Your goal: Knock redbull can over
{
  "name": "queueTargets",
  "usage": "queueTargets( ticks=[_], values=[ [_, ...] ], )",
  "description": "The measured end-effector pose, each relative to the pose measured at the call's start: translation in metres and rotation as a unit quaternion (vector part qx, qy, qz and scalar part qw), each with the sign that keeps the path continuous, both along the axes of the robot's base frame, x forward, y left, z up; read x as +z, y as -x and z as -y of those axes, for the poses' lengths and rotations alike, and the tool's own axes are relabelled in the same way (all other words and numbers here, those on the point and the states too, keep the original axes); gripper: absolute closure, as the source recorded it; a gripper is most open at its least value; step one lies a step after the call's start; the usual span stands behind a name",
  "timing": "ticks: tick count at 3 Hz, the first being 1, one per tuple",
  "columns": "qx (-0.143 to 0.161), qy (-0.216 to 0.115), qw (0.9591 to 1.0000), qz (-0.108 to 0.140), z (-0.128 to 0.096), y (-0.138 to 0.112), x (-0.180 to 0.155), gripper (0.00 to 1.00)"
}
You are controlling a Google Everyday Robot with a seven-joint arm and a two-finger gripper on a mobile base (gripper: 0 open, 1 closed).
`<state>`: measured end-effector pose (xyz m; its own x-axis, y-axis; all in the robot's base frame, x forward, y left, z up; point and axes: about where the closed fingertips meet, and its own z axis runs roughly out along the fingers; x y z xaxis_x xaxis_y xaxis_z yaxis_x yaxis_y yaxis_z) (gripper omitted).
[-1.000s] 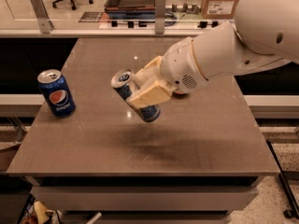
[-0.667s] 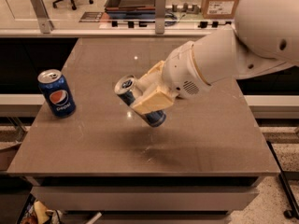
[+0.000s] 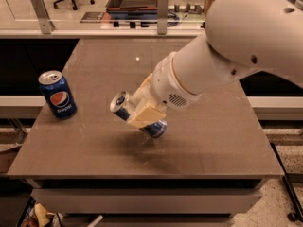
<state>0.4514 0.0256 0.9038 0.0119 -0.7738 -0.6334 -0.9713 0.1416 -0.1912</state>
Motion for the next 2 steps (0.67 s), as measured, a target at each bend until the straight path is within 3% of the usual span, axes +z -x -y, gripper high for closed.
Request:
queueTargets(
  ticks=[2],
  values=[
    [0.033, 0.065, 0.9968, -0.031, -0.028, 0.003, -0.046, 1.0]
  ],
)
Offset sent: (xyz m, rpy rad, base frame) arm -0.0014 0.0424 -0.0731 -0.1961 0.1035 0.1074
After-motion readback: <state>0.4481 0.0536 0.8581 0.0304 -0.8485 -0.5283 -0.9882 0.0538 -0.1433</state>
